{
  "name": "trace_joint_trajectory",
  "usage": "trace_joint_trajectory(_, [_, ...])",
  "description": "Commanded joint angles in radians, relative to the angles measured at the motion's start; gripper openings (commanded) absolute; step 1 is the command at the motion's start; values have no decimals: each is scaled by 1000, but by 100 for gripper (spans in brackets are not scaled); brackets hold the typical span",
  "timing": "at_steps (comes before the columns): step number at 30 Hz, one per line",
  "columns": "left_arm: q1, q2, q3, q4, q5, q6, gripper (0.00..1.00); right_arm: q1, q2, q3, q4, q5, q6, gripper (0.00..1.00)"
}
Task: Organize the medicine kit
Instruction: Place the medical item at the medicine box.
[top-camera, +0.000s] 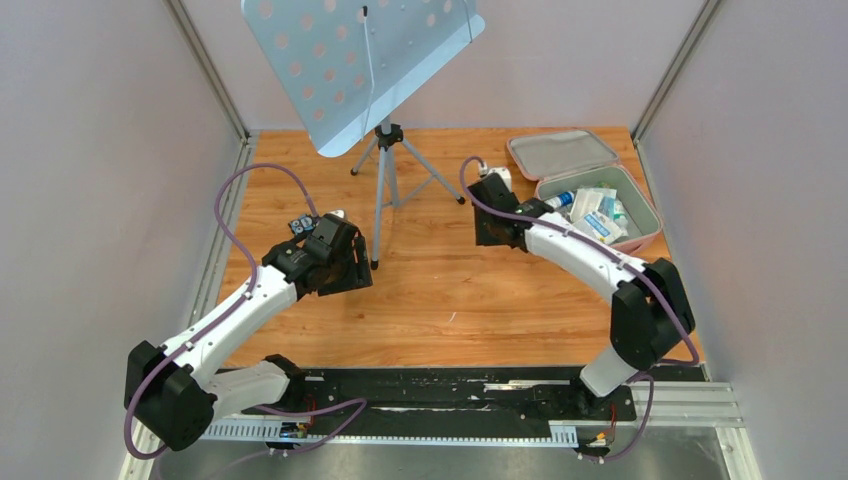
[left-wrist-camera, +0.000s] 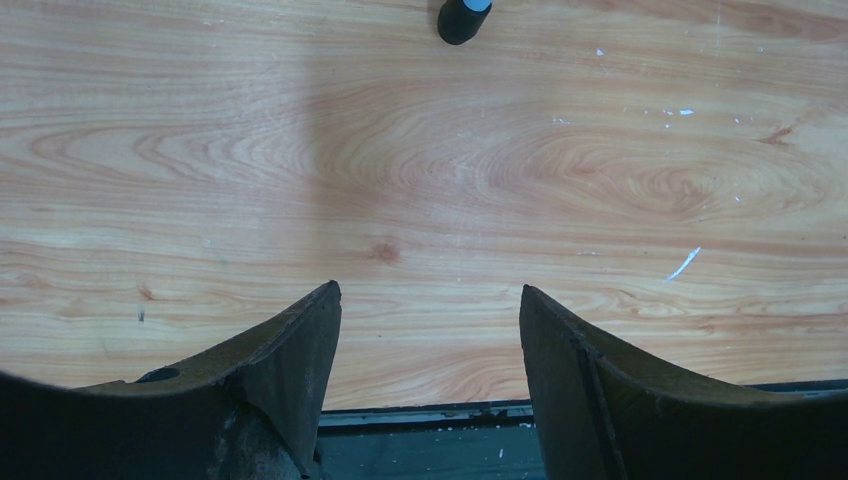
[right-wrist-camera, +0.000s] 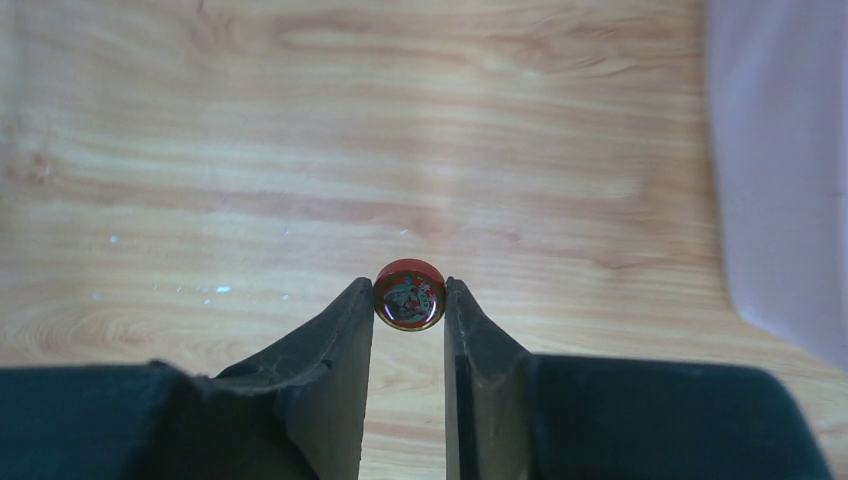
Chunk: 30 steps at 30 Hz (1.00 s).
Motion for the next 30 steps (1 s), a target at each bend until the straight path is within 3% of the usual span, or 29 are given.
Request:
trace_joint_trajectory(1, [5,-7,15,12,-11,0,74,-107,-110,41,-2,28,-58,26])
trace_joint_trajectory(17, [6,-6,16,11,-11,-4,74,-590,-169,65,45,-72,-132,28])
trace_joint_trajectory(20, [6,-4,18,11,-11,-4,74,-623,-126,75,49,-92,-132,54])
trace_joint_trajectory(24, [7,-7,24,4,-14,-3,74,-637,-126,93,46,-105,-121,78])
trace_joint_trajectory(30, [6,-67,18,50,21,36,76,-638,-201,89,38,-130,-84,91])
